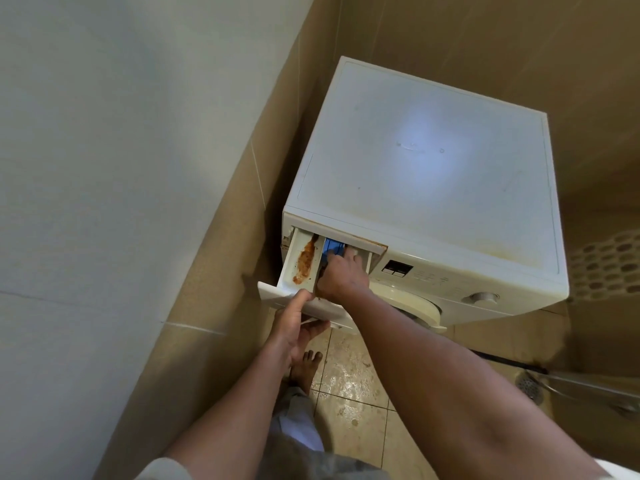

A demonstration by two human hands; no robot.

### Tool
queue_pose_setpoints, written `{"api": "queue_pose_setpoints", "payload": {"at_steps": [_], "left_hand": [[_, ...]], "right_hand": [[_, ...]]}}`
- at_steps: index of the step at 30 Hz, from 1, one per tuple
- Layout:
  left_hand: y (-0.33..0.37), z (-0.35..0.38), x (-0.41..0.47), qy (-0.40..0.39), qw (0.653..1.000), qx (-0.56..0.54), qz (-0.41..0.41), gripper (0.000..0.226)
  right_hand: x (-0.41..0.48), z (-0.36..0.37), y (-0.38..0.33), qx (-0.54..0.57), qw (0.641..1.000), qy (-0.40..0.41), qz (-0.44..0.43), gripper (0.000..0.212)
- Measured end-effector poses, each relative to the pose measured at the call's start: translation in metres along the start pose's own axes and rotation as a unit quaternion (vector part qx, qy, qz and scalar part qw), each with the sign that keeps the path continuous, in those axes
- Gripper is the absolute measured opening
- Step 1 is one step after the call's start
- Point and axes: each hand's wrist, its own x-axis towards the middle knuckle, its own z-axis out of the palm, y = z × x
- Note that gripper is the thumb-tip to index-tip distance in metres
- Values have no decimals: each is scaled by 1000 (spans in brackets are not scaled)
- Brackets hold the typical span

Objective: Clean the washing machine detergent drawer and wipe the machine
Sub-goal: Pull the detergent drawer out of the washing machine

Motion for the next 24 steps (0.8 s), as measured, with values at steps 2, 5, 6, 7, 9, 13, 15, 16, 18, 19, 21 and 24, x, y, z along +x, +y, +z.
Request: {"api": "queue_pose_setpoints", "payload": {"at_steps": [2,5,6,7,9,13,15,16,18,19,21,24], "left_hand": [[3,3,-2,3,1000,-1,-2,31],[6,6,-6,0,1000,13,-2,29],[5,6,-7,1,1000,14,-5,27],[3,4,-9,3,1000,16,-9,27],[-4,0,-13,8,1000,18,-14,29],[-21,-15,-30,22,999,14,-31,18],[-29,-25,-41,33,999,4,-42,18],[-33,-30,-45,36,998,-5,-44,20],[-41,-39,-51,42,998,-24,-37,22],[-45,-43,-53,43,998,-37,-30,25],[-53,-44,-59,32,998,-57,-17,30],[-73,-39,-77,10,999,-46,1,37]], "right_hand": [[-1,0,0,-4,1000,-2,-3,54],[-4,4,1,-17,1000,4,-6,62],[-6,6,1,-22,1000,4,-6,63],[-9,7,1,-28,1000,5,-8,64],[-16,9,1,-39,999,10,-14,62],[-39,21,2,-48,998,17,-20,53],[-56,31,6,-30,998,42,-34,50],[-65,36,9,-7,997,63,-47,51],[-86,48,19,50,990,111,-76,54],[-97,54,26,73,984,136,-87,55],[-119,63,44,112,972,185,-94,54],[-157,75,79,189,950,244,-49,49]]}}
